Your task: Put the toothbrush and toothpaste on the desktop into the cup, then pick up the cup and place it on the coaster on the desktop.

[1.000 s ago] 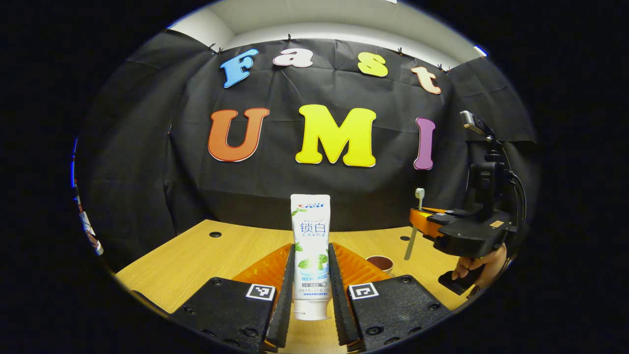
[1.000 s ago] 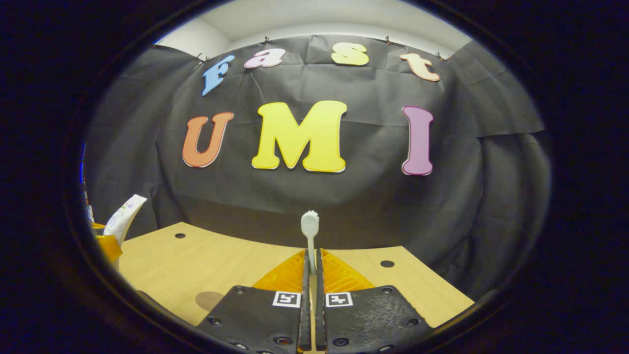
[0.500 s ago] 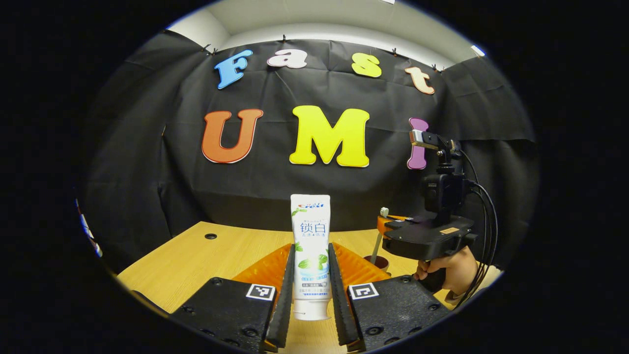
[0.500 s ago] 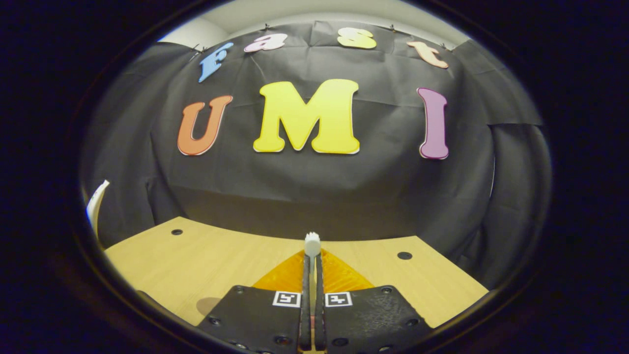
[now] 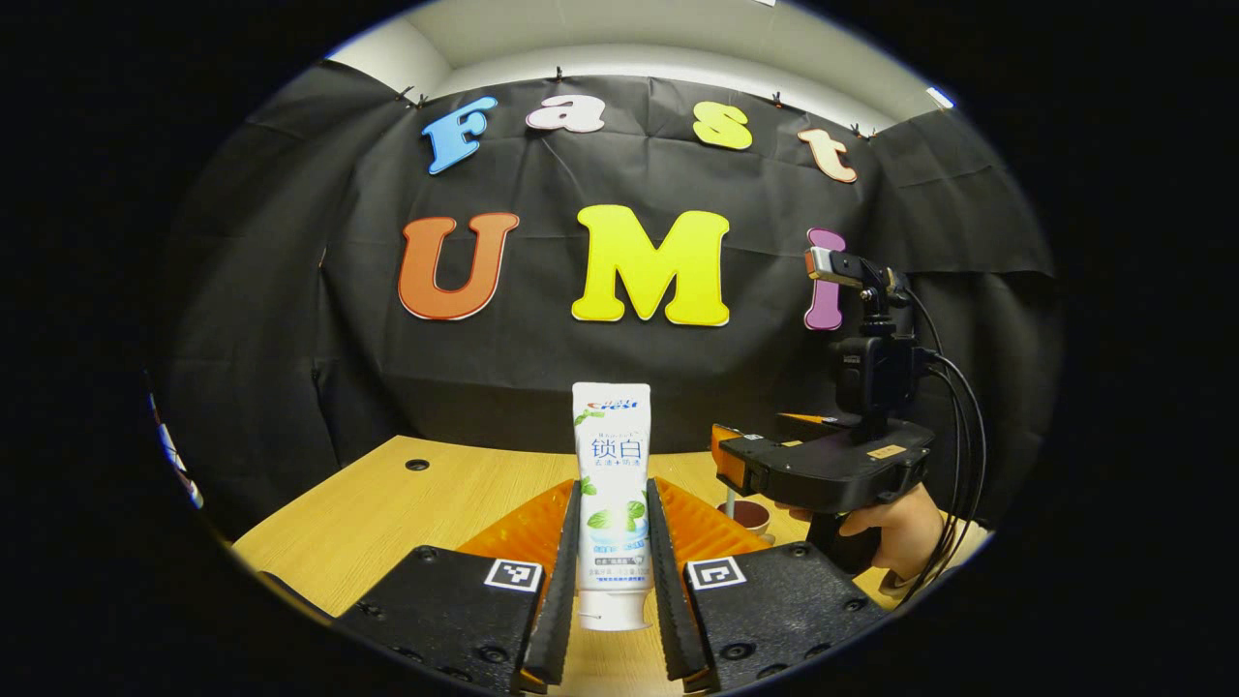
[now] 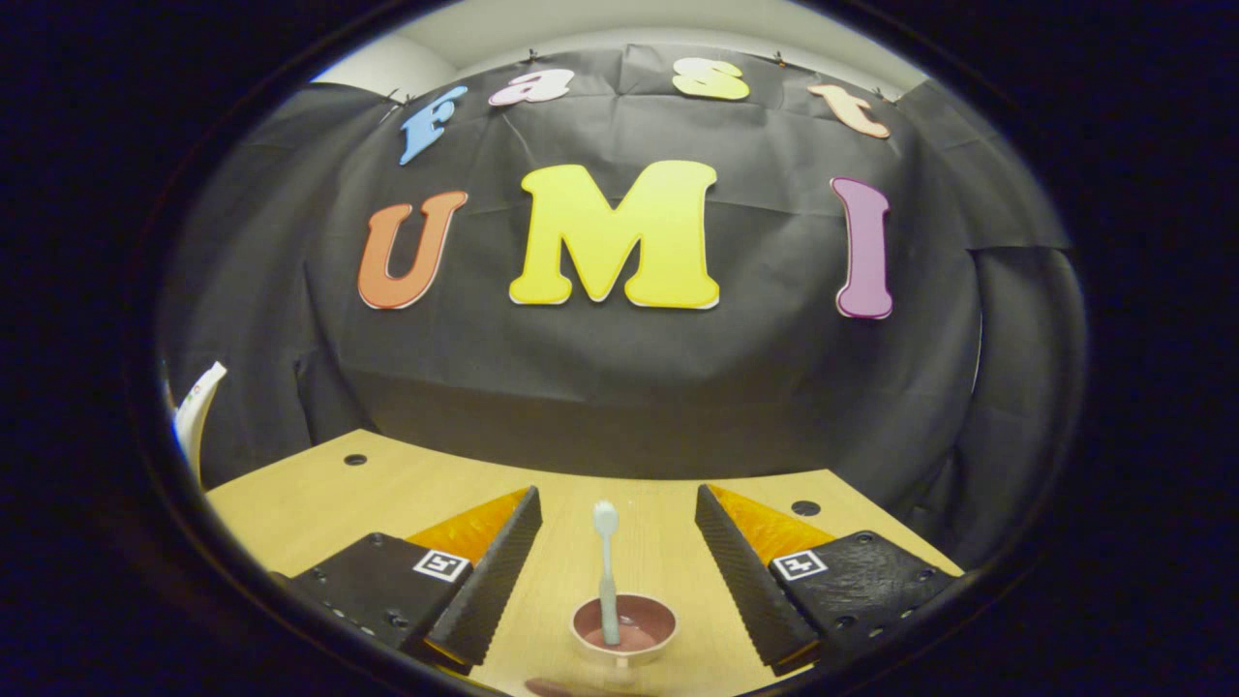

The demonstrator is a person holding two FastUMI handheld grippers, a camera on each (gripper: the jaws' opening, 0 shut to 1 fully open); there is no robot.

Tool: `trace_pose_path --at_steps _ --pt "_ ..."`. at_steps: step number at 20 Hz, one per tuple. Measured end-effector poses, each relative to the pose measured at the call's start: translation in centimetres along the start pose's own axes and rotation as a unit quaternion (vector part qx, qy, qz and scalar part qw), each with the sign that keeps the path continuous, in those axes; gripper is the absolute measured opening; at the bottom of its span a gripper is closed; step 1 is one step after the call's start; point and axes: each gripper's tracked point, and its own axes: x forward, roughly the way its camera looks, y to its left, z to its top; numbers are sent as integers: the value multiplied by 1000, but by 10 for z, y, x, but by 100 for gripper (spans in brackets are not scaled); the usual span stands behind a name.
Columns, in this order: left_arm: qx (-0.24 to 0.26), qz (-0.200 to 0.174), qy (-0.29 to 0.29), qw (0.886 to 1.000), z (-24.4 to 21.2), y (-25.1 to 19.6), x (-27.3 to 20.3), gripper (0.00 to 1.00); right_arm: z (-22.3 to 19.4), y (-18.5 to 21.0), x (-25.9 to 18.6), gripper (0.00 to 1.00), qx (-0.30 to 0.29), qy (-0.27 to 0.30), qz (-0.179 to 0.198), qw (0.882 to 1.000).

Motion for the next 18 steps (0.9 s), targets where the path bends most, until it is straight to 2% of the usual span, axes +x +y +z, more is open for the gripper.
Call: trace_pose_path --at_steps 2,5,10,11,12,13,16,18 --pt "0 1 2 1000 -2 0 1 40 6 -1 -6 95 -8 -10 -3 1000" --pt "-7 -1 6 1000 -6 -1 6 40 16 0 -19 98 0 -23 1 1000" --pt "-18 4 17 1000 -13 -4 13 40 22 -19 -43 95 -8 -33 -10 999" --pt "-19 1 20 1000 -15 -8 16 40 22 -21 -49 97 -11 -38 -4 999" --pt "-19 -2 24 1000 -19 -13 18 40 24 -22 -56 95 -9 -46 4 999" --pt "-17 -2 32 999 -23 -17 21 40 27 -26 -62 98 -7 -55 7 998" --pt "0 18 39 999 -24 -25 38 41 29 -49 -77 95 -7 -73 -4 997" --pt "14 13 35 999 -19 -42 53 41 27 -66 -89 95 -3 -77 -15 997"
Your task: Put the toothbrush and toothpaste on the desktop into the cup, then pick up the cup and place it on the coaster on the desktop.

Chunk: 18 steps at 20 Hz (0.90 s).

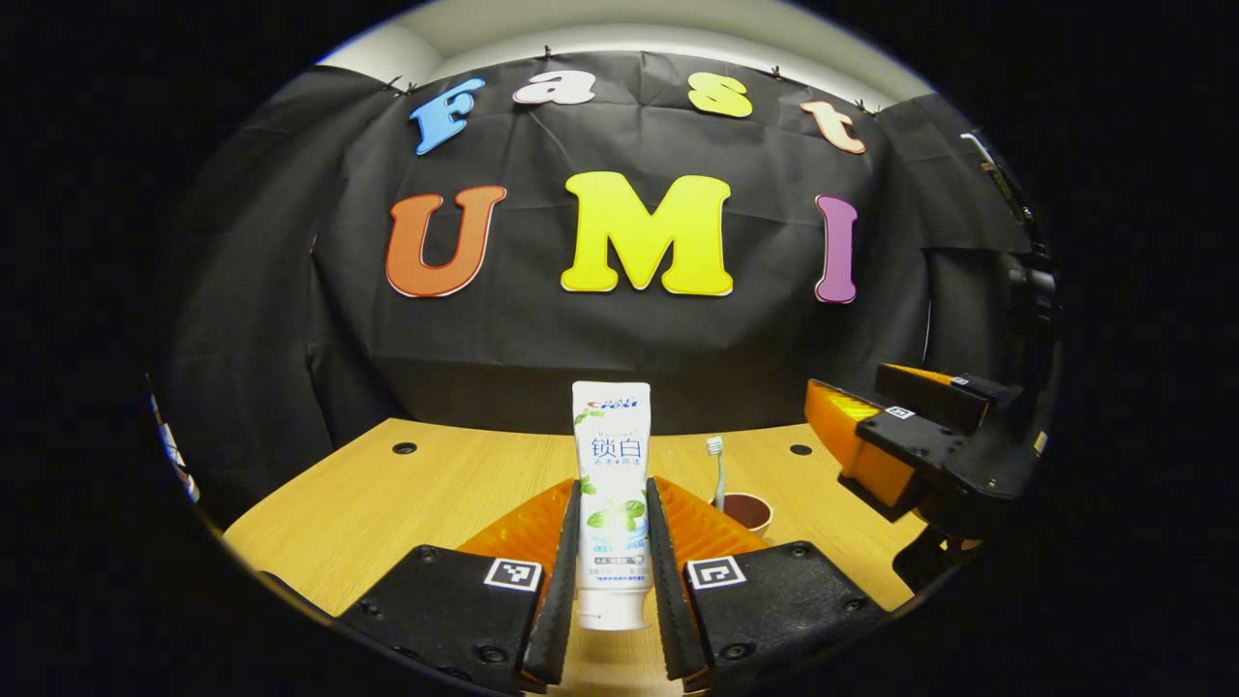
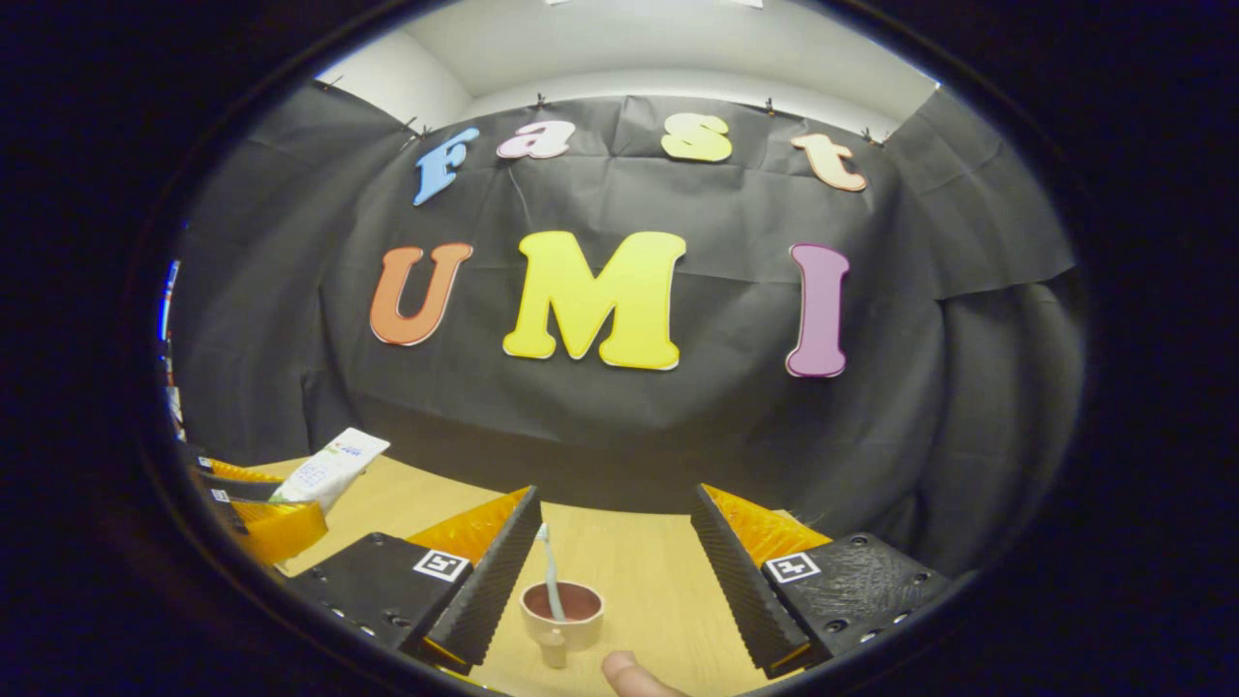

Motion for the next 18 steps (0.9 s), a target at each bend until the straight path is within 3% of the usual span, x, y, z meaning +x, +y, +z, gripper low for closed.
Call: trace_pose_path --at_steps 4,7,14,18 --pt "7 -12 -11 1000 10 -34 23 40 -5 -37 -19 95 3 -10 -17 1000" --pt "-34 -40 -3 999 10 -64 41 40 -19 -61 -27 95 10 -3 -27 1000" --pt "-30 -36 -9 999 9 -94 93 40 -52 -109 -39 95 74 24 -34 996" --pt "-35 -47 5 998 -5 -116 114 40 -52 -126 -38 96 71 22 -47 996"
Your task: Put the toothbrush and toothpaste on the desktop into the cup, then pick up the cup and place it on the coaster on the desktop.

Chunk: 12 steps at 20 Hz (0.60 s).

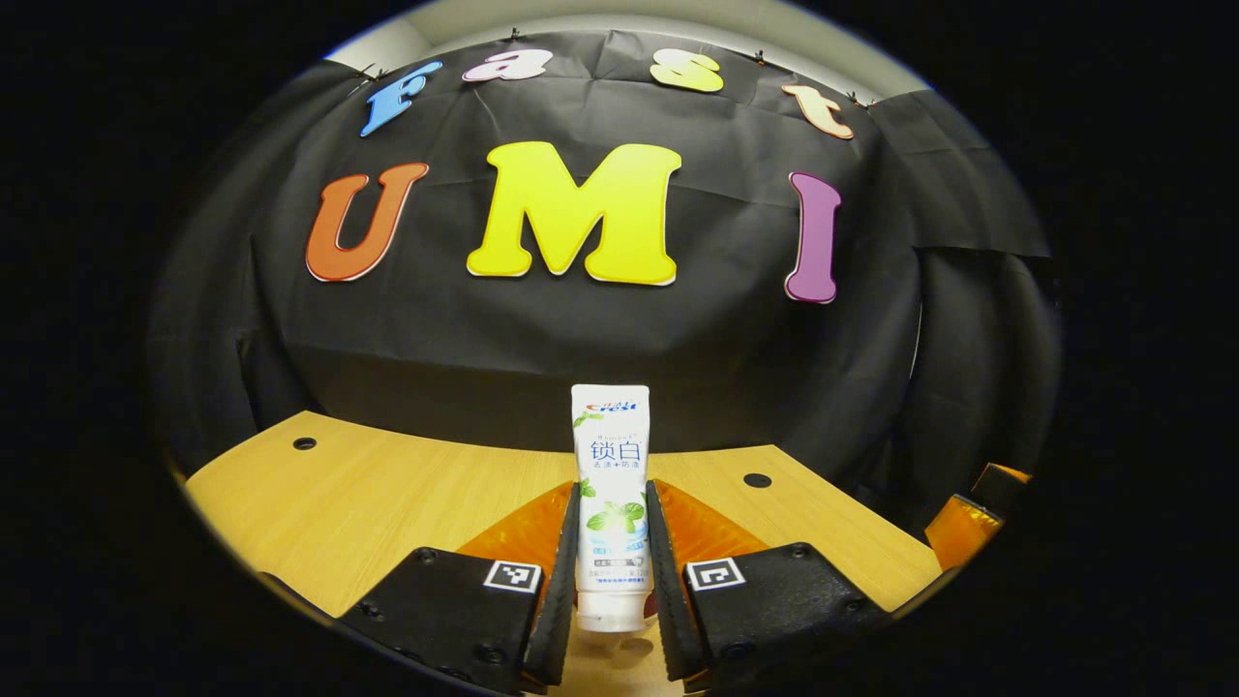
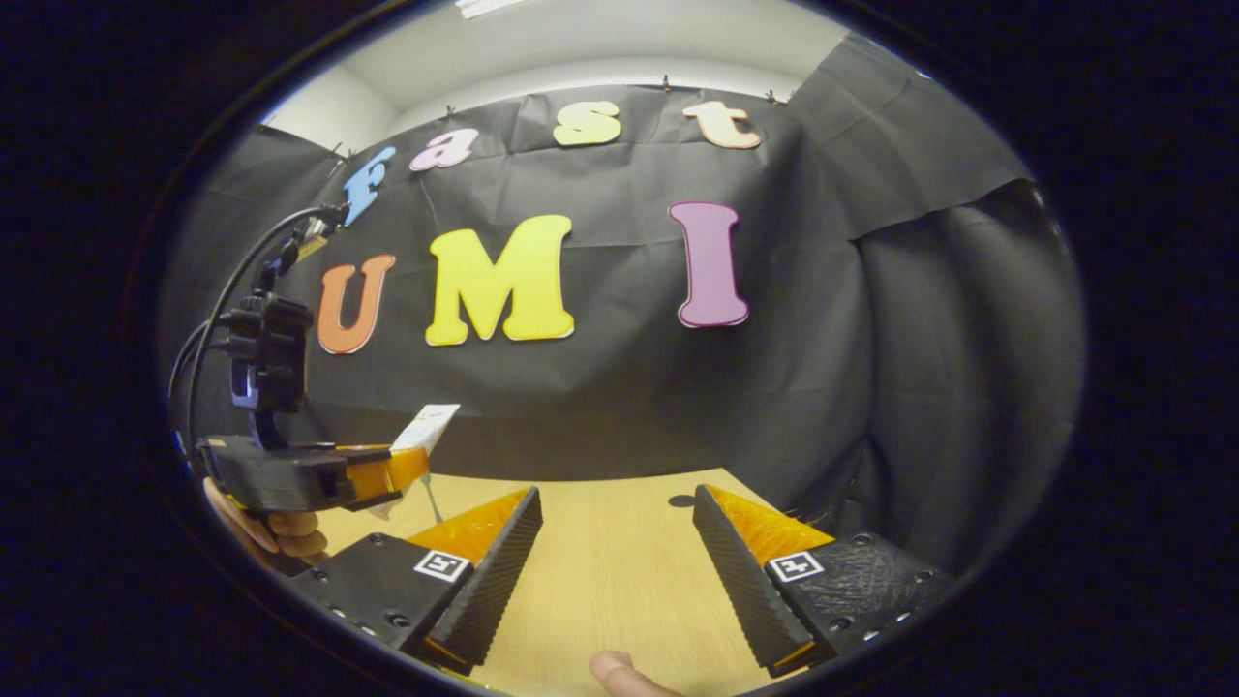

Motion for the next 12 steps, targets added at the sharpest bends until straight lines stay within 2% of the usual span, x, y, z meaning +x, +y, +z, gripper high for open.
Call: trace_pose_path --at_steps 4,10,12 --pt "-21 -3 6 1000 -8 -8 5 41 0 0 -1 96 -19 -8 -1 1000" --pt "-18 17 7 1000 -12 6 9 41 0 7 -3 96 -12 -6 10 1000" --pt "-15 10 17 1000 -17 0 11 41 1 9 -5 96 -14 -8 12 1000"
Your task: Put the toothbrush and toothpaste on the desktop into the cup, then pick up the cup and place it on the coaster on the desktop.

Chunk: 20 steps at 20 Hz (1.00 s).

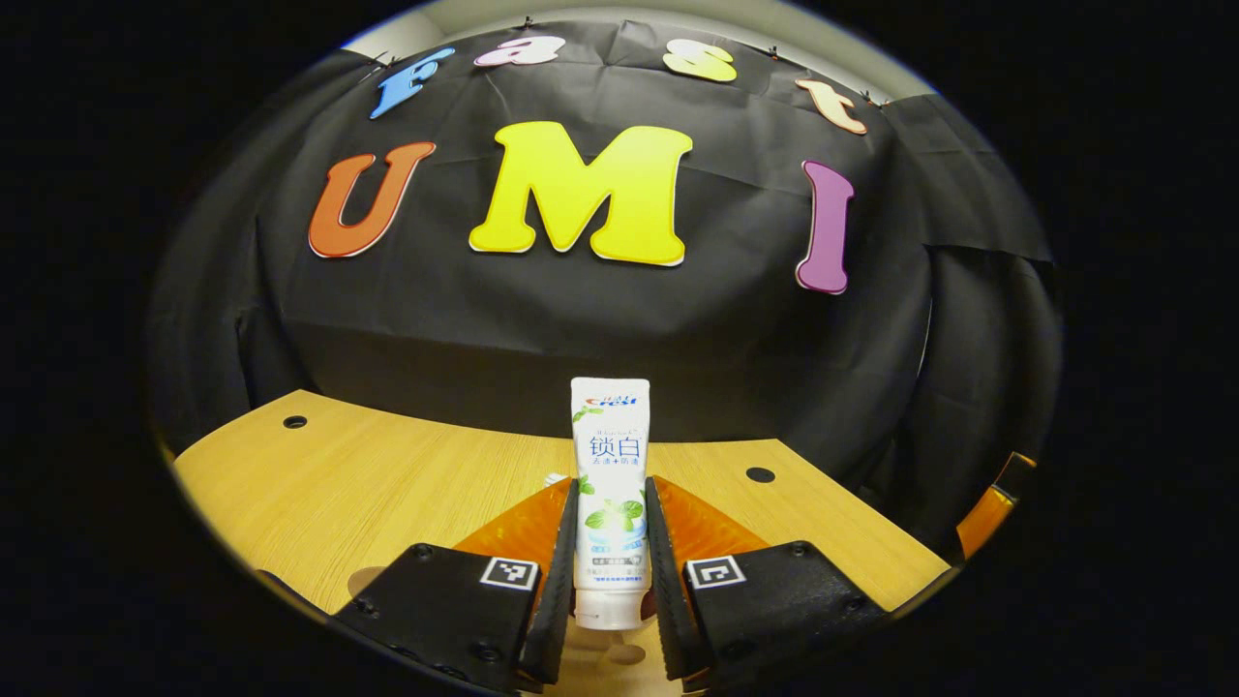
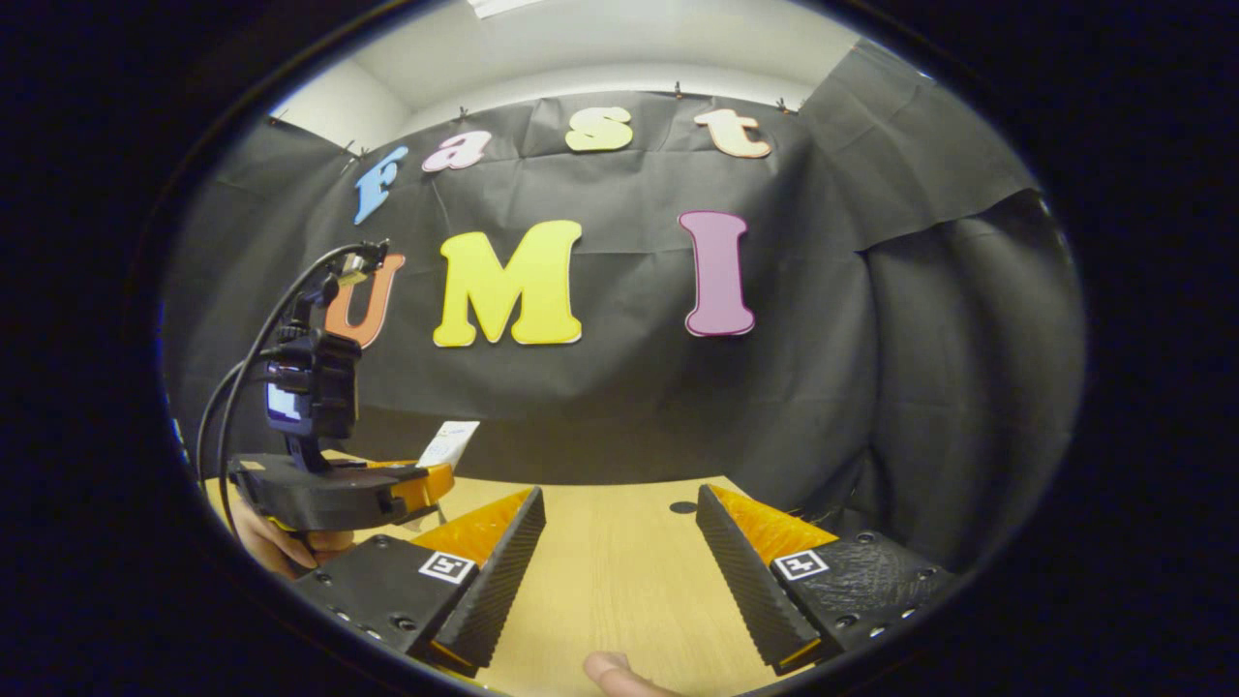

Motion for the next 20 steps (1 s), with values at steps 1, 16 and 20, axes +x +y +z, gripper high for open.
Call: trace_pose_path --at_steps 1,16,20 --pt "-1 -2 4 1000 -3 -1 0 42 1 1 0 96 -2 -3 0 1000" --pt "23 -16 -21 999 10 -7 -21 44 -2 6 -3 93 -13 3 1 1000" --pt "19 -32 -20 999 16 -13 -38 65 -10 22 -7 93 -2 24 18 1000"
